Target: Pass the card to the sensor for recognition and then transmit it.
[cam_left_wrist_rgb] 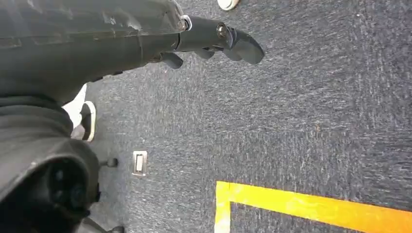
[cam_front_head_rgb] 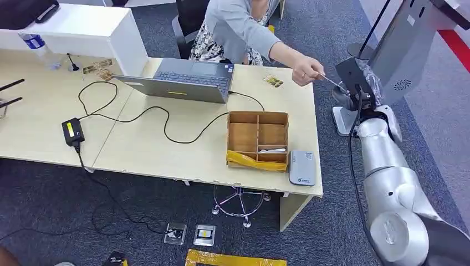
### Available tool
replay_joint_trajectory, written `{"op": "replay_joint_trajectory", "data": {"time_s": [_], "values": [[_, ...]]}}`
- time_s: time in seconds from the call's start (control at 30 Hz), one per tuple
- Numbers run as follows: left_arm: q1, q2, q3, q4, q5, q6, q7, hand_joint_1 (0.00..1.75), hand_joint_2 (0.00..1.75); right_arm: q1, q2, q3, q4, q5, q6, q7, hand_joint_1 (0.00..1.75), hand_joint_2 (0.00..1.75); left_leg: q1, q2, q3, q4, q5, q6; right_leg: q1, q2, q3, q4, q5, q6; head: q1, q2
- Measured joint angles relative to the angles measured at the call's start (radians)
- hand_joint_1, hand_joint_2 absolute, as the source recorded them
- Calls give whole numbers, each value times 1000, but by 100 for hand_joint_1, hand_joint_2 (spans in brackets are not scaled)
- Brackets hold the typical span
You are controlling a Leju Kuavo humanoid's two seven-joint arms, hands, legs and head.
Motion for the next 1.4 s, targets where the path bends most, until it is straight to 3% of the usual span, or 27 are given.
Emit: {"op": "replay_joint_trajectory", "data": {"time_s": [0.43, 0.83, 0.87, 0.9, 0.93, 1.13, 1.17, 1.4], "values": [[3, 1, -5, 0, -16, 5, -16, 0, 0, 6, -16, 99, -34, -147, 9, 60, 175, 175, 0, 0, -1, 0, 0, 0, 0, 0, -1, 0, 0, 0, 0, 0], [21, 2, -6, 0, 2, -1, 31, 0, 0, 30, -53, 200, -54, -188, 27, 98, 175, 175, 0, 1, -1, 0, 0, 0, 0, 0, -1, 0, 0, 0, 0, 0], [21, 2, -6, 0, 4, 0, 31, 0, 0, 31, -53, 206, -56, -191, 27, 98, 66, 175, 0, 1, -1, 0, 0, 0, 0, 0, -1, 0, 0, 0, 0, 0], [22, 2, -6, 0, 5, 1, 31, 0, 0, 32, -53, 216, -58, -197, 27, 98, 66, 175, 0, 1, -1, 0, 0, 0, 0, 1, -1, 0, 0, 0, 0, 0], [21, 2, -6, 0, 7, 3, 29, 0, 0, 32, -54, 227, -58, -201, 27, 97, 0, 0, 0, 1, -1, 0, 0, 0, 0, 1, -1, 0, 0, 0, 0, 0], [21, 3, -6, 0, 8, 5, 10, 0, 0, 32, -59, 268, -58, -240, 23, 89, 0, 0, 0, 1, -1, 0, 0, 0, 0, 1, -1, 0, 0, 0, 0, 0], [21, 3, -6, 0, 8, 5, 8, 0, 0, 32, -59, 272, -58, -244, 25, 89, 0, 175, 0, 1, -1, 0, 0, 0, 0, 1, -1, 0, 0, 0, 0, 0], [22, 3, -6, 0, 10, 7, 7, 0, 0, 32, -64, 309, -58, -243, 31, 94, 0, 175, 0, 1, -1, 0, 0, 0, 0, 1, -1, 0, 0, 0, 0, 0]]}}
